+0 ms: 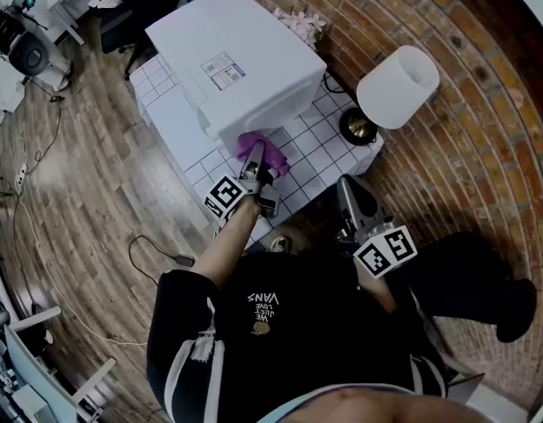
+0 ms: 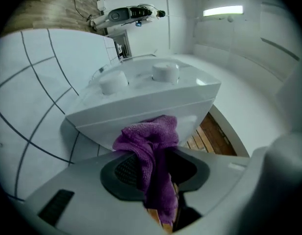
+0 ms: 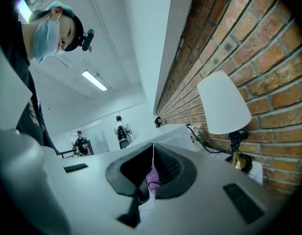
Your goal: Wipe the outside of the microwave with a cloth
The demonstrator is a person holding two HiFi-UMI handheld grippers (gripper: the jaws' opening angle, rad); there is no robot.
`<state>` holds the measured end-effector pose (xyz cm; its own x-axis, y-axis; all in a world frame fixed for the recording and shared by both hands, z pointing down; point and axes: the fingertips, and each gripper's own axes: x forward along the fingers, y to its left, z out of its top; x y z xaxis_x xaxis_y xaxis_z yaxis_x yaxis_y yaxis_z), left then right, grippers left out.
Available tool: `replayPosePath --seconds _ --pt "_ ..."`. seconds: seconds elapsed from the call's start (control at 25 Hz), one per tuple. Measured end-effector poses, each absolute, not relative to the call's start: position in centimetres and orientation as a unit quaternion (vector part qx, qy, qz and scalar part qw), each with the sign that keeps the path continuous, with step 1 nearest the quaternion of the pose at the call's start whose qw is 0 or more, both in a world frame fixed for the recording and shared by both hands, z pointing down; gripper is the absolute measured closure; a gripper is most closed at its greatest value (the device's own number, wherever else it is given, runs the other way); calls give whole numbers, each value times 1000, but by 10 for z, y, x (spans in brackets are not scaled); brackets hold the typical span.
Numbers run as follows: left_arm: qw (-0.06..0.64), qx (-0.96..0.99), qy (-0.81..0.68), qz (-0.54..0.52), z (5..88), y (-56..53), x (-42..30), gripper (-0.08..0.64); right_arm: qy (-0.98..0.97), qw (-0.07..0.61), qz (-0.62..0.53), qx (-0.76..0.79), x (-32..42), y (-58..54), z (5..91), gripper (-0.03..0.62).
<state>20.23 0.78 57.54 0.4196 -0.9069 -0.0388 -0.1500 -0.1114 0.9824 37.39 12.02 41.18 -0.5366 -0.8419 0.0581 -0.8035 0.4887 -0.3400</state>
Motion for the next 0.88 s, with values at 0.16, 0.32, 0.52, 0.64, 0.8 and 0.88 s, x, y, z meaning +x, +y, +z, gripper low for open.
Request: replayPosePath --seconds 0.16,0.32,0.52,0.64,0.8,0.88 --pt "544 658 -385 -350 579 -18 242 420 838 57 -162 -518 409 124 413 588" --pt "549 661 -374 -349 581 -45 276 420 813 56 -161 -556 441 132 414 588" --pt "557 662 -361 -348 583 -75 321 420 785 53 -162 -595 473 146 416 588" --pt "559 667 -353 -344 582 -92 342 420 775 48 -165 -608 484 151 421 588" --pt "562 674 -345 -334 582 -109 367 420 768 41 -169 -616 492 157 424 588" --pt "561 678 -344 -328 582 -114 372 420 770 40 -167 -614 491 155 422 588"
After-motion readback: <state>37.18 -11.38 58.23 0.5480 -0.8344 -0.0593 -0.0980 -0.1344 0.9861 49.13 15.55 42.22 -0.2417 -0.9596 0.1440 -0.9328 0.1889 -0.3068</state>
